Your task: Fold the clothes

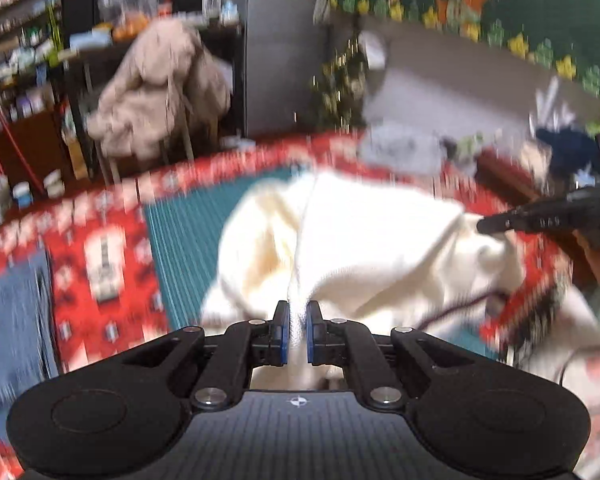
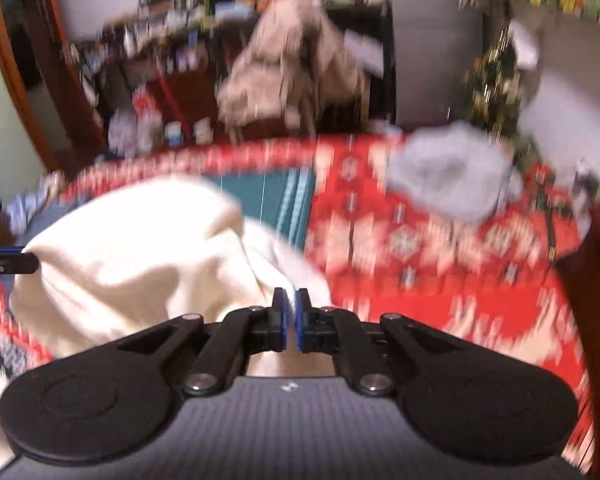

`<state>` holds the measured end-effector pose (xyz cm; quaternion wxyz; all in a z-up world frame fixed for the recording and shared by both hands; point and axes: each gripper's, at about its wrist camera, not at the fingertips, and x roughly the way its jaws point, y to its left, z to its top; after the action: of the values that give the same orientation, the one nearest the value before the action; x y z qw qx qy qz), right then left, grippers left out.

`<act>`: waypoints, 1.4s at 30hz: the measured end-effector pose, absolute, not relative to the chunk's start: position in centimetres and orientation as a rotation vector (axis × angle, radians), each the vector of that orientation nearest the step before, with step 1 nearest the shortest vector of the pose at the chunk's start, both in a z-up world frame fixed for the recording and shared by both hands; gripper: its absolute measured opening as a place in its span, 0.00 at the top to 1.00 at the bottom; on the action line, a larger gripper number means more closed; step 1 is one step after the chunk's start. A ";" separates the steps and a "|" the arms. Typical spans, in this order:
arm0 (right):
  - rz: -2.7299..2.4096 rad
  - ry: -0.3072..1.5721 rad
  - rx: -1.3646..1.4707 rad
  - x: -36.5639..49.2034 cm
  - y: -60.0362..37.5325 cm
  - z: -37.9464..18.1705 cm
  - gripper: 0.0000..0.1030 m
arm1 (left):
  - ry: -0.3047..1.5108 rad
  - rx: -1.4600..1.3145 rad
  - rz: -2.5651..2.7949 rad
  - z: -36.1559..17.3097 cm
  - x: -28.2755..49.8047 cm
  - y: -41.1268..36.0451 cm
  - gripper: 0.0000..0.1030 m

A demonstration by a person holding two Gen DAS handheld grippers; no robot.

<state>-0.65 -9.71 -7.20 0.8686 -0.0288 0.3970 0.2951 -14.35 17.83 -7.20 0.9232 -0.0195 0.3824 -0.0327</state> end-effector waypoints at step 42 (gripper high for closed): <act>0.701 0.925 -0.062 8.2 -2.6 -13.0 0.57 | 0.643 0.059 0.127 -5.5 -10.1 23.1 0.92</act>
<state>8.18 -2.63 -13.03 0.8357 -0.0295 0.4371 0.3311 -10.06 23.11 -5.46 0.9464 0.0291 0.3156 0.0622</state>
